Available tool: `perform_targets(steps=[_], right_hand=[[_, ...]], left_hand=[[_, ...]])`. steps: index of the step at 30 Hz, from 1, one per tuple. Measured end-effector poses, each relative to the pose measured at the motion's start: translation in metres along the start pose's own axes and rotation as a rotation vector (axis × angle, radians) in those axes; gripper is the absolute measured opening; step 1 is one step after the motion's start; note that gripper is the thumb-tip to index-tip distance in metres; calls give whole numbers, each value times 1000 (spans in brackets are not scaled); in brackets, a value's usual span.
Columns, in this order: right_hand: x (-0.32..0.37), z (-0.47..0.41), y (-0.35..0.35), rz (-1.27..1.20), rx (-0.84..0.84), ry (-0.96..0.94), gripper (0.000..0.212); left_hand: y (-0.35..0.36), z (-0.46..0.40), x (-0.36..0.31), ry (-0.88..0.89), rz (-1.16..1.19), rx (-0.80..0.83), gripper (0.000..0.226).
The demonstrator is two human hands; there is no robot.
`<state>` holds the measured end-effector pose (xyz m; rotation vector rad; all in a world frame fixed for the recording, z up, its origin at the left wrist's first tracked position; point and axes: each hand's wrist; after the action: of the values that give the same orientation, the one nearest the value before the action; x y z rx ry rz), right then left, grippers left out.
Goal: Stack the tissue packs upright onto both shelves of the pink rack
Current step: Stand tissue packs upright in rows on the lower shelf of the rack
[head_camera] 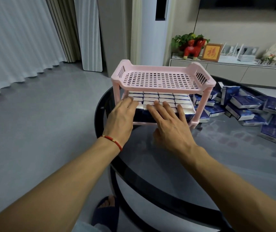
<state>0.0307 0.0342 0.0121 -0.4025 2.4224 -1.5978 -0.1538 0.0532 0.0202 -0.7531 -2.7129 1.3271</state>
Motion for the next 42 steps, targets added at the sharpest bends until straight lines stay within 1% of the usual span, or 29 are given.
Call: perform_targets(steps=[3, 5, 8, 10, 13, 16, 20, 24, 26, 27, 29, 30, 32, 34, 37, 40, 42], right_hand=[[-1, 0, 1, 2, 14, -8, 84], [-2, 0, 0, -5, 23, -15, 85], [-4, 0, -1, -12, 10, 31, 86], [-5, -1, 0, 11, 31, 80, 88], [-3, -4, 4, 26, 58, 91, 90], [-4, -5, 5, 31, 57, 69, 95], [-10, -3, 0, 22, 74, 22, 102], [-14, 0, -5, 1, 69, -8, 102], [-15, 2, -7, 30, 14, 36, 95], [-15, 4, -8, 37, 1, 96, 92], [-15, 8, -9, 48, 20, 216, 91], [-16, 10, -8, 73, 34, 239, 92], [-17, 13, -4, 143, 56, 231, 94], [-17, 12, -2, 175, 66, 237, 94], [-16, 8, -1, 193, 78, 260, 95], [-17, 8, -2, 143, 115, 245, 97], [-20, 12, -8, 64, 88, 209, 92]], left_hand=[[14, 5, 7, 22, -44, 22, 51], [22, 9, 8, -7, -73, 31, 58], [29, 15, 4, -12, -71, 35, 66], [31, 17, -1, -29, -64, 40, 65], [32, 15, -9, -74, -59, 22, 57], [30, 10, -8, -72, -30, 2, 51], [29, 6, -1, -70, 31, -2, 49], [26, 4, -1, -78, 64, -2, 47], [23, 3, 0, -45, 33, 3, 49], [23, 4, -1, -23, 12, 9, 53], [24, 5, -4, 8, -59, 46, 61], [26, 6, -7, 17, -105, 67, 61], [29, 7, -12, 20, -165, 65, 57], [31, 6, -13, 21, -151, 38, 52], [31, 4, -11, 26, -140, 42, 52], [27, 4, -15, 19, -154, 76, 56], [18, 7, -22, 66, -107, 43, 58]])
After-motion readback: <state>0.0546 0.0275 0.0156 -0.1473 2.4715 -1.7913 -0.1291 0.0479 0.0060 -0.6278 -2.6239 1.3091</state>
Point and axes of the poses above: each hand's wrist, its own z-axis away from the middle knuckle, its own y-axis out of the palm, x = y × z, and after that the axes turned 2 degrees about -x, right-handed
